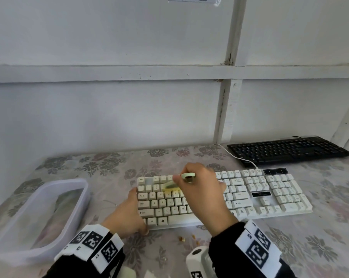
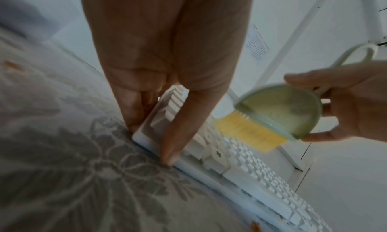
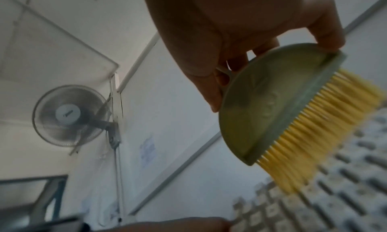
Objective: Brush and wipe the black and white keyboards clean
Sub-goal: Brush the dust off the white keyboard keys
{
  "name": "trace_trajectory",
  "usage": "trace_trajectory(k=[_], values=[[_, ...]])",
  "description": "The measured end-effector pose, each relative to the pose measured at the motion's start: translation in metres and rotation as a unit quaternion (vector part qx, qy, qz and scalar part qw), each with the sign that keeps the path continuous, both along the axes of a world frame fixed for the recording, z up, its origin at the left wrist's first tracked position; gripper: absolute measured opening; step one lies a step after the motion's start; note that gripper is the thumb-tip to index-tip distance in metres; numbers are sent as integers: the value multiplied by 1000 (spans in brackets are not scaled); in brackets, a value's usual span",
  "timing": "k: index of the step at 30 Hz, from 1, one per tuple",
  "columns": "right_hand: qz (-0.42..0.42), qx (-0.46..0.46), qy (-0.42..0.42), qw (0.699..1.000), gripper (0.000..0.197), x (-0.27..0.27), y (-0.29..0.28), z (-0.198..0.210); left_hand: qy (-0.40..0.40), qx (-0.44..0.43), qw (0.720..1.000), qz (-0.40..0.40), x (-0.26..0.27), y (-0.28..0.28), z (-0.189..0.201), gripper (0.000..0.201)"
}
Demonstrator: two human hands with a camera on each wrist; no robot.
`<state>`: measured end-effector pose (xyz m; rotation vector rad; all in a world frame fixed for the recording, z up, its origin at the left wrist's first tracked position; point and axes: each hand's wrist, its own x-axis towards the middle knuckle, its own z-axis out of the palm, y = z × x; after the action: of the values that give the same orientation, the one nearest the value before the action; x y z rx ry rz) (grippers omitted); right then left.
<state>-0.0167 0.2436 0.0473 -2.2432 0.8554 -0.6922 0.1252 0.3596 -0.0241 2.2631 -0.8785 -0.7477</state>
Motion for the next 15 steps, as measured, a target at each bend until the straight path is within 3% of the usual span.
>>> trace_trajectory(k=[2, 7, 11, 13, 15], values=[[-12, -36, -9, 999, 31, -2, 0, 2, 2, -4, 1000, 4, 0, 0, -1, 112], [82, 87, -82, 989, 35, 5, 15, -5, 4, -9, 1000, 10, 0, 0, -2, 111], [-11, -22, 0, 1000, 34, -7, -2, -4, 8, -16, 1000, -1, 1, 1, -3, 112], [-25, -52, -23, 998, 33, -14, -9, -2, 4, -15, 1000, -4, 1, 1, -3, 113], [17, 0, -87, 996, 32, -18, -12, -2, 3, -19, 1000, -8, 2, 1, -4, 114]])
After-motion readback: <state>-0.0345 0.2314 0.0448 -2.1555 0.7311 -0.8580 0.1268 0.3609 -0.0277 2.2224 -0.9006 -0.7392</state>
